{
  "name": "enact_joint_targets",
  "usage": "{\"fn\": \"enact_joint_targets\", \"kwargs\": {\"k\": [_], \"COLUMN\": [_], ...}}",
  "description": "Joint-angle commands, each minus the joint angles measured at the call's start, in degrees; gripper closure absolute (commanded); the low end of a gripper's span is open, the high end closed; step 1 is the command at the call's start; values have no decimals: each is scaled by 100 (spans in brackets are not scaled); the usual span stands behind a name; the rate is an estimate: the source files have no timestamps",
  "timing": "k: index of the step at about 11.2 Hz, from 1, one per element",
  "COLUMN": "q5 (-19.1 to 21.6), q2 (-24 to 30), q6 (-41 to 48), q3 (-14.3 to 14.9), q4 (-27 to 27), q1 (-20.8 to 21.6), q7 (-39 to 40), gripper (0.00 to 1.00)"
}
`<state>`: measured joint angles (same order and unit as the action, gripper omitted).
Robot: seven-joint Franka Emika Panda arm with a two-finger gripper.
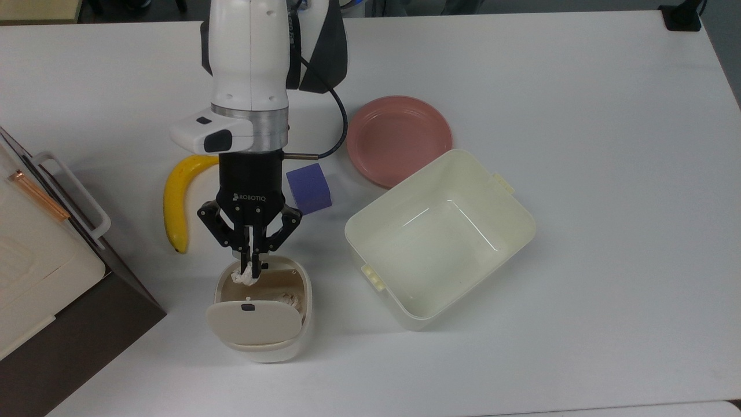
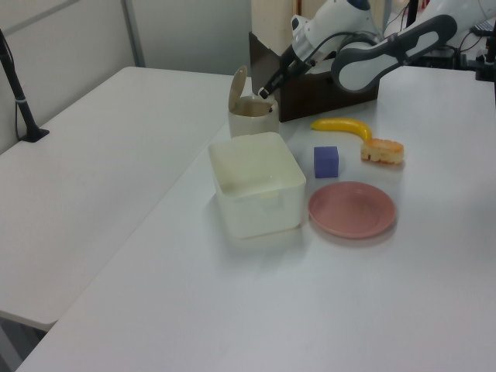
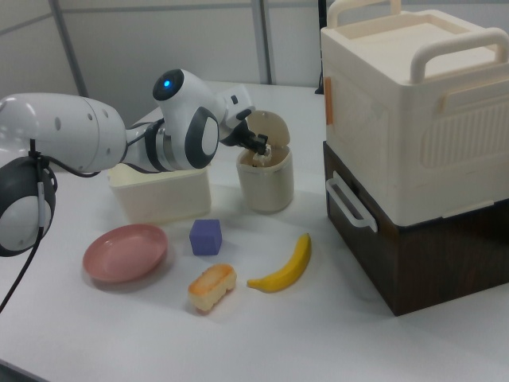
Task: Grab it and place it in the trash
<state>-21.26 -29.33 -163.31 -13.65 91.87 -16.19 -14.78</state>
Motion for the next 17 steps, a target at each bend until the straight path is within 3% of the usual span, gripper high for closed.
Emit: {"fn": "enact_joint_targets", "kwargs": {"k": [1,7,8,9,10,12,15,17], "q5": [-106,-71,-36,-27,-71,-89,-63,52], "q2": [-169,-267,-267,-267,-267,-258,-223,223], "q6": [-411,-790,-790,-781,-781,-781,-746,-467], "q3": [38,29,29,29,38,38,38,38], "q4": [-29,-46,-55,-55,-55,-55,-55,-20], "q1": [54,160,160,151,151,142,55,-120], "q7": [-68,-121,-139,-156,-191,-191,-191,-209], "gripper": [100,100,90,52,23,13,11,3]}}
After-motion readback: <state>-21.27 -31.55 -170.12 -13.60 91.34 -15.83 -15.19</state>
